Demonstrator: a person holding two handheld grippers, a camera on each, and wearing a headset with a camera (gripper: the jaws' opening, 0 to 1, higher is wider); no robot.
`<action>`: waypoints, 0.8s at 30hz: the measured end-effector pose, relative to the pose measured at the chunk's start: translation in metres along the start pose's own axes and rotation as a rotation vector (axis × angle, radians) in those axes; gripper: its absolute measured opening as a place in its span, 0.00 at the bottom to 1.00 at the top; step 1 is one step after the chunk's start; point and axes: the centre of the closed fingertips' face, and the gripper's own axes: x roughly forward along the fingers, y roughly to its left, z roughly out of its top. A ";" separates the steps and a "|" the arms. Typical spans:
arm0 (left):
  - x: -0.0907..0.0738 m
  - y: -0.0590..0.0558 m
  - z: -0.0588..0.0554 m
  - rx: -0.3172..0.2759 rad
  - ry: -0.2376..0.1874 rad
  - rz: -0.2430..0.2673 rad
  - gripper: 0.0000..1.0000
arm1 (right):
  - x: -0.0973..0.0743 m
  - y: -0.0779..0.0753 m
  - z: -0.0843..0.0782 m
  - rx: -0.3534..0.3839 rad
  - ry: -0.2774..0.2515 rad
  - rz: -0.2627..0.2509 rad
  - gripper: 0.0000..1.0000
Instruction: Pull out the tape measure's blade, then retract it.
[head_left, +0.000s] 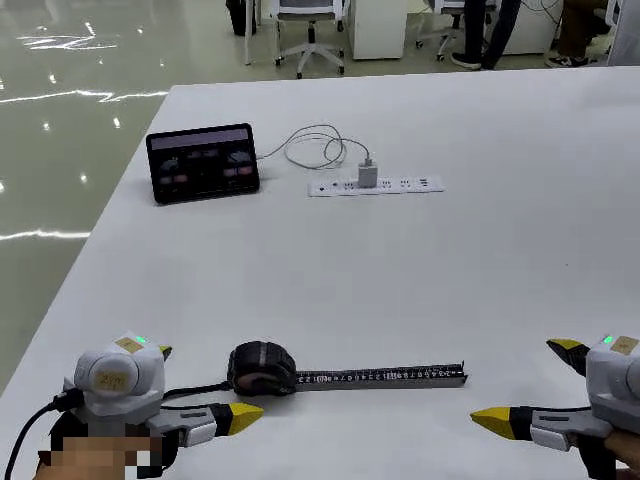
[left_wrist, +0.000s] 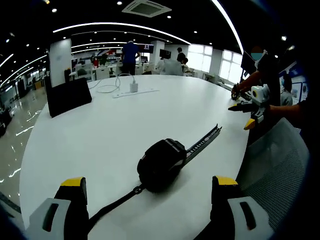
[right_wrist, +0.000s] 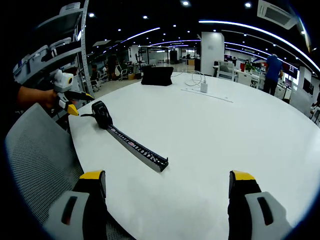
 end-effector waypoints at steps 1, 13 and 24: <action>0.000 0.003 -0.001 -0.008 0.003 0.005 1.00 | -0.001 0.001 -0.001 -0.002 0.003 -0.002 0.98; -0.001 0.003 0.004 0.003 -0.011 0.012 1.00 | -0.011 -0.008 -0.008 -0.005 0.006 -0.012 0.98; -0.004 0.003 0.000 -0.005 0.000 0.012 1.00 | -0.016 -0.011 -0.009 0.002 0.013 -0.022 1.00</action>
